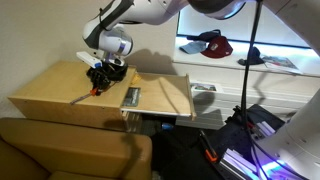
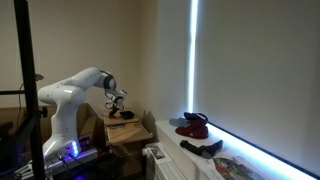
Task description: Take the screwdriver out of the tray and put it on the cabinet
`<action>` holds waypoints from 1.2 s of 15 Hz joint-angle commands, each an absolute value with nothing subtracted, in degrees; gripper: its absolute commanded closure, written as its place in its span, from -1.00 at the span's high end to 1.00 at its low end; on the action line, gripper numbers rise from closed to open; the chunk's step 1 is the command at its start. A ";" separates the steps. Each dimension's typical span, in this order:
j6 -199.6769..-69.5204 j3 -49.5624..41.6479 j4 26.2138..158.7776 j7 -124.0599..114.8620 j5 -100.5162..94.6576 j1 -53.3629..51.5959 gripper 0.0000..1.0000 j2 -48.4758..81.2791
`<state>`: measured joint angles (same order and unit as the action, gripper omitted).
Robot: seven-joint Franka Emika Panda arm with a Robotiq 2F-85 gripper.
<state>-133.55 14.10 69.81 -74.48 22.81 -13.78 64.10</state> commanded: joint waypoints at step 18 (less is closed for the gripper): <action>-134.62 10.02 61.59 -78.74 15.56 -21.48 1.00 64.41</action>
<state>-130.37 10.73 58.58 -79.10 15.95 -21.38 67.48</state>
